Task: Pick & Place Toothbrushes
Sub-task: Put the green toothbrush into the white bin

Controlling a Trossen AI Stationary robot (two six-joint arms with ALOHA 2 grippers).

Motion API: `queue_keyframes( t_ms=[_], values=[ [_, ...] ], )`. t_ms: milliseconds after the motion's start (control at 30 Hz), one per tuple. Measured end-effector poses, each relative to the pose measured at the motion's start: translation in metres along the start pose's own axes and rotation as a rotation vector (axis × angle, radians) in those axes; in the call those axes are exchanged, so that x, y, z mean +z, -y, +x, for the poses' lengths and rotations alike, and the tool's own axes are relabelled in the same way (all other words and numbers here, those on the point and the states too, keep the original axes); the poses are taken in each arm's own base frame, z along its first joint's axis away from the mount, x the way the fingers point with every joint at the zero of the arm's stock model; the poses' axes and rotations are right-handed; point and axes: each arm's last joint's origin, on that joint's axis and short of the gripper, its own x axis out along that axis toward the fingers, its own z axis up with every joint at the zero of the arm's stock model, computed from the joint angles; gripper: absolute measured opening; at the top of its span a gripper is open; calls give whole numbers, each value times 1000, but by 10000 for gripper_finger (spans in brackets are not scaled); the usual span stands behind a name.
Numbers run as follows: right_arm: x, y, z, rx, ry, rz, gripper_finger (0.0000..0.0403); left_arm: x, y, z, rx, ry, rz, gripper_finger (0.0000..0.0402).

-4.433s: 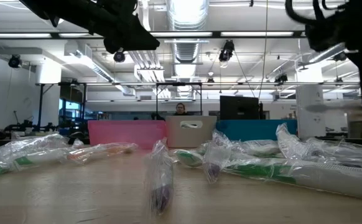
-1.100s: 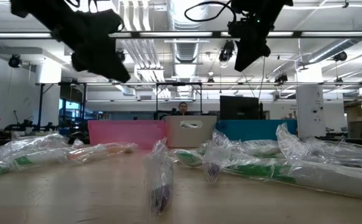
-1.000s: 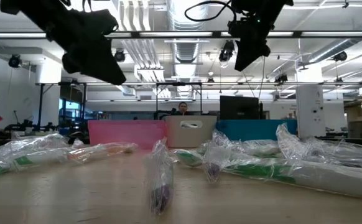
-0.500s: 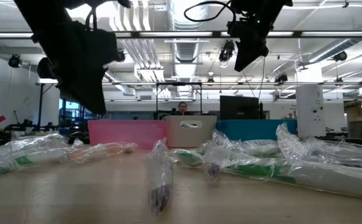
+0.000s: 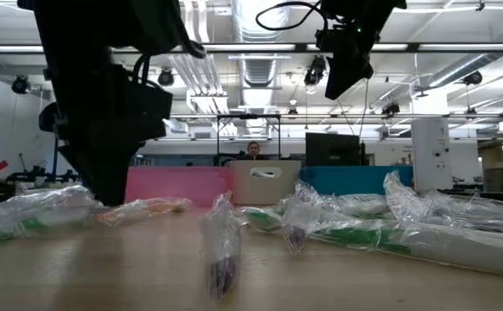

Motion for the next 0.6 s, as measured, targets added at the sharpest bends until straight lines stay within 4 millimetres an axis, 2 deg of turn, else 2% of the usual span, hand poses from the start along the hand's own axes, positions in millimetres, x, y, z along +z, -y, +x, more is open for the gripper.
queue_keyframes(
  t_ms=[400,600],
  values=[
    [0,0,0,0,0,3,158,-3,6,11,-4,-31,1,119],
    [0,0,0,0,-1,0,142,-2,7,12,-14,-35,-4,82]
  ],
)
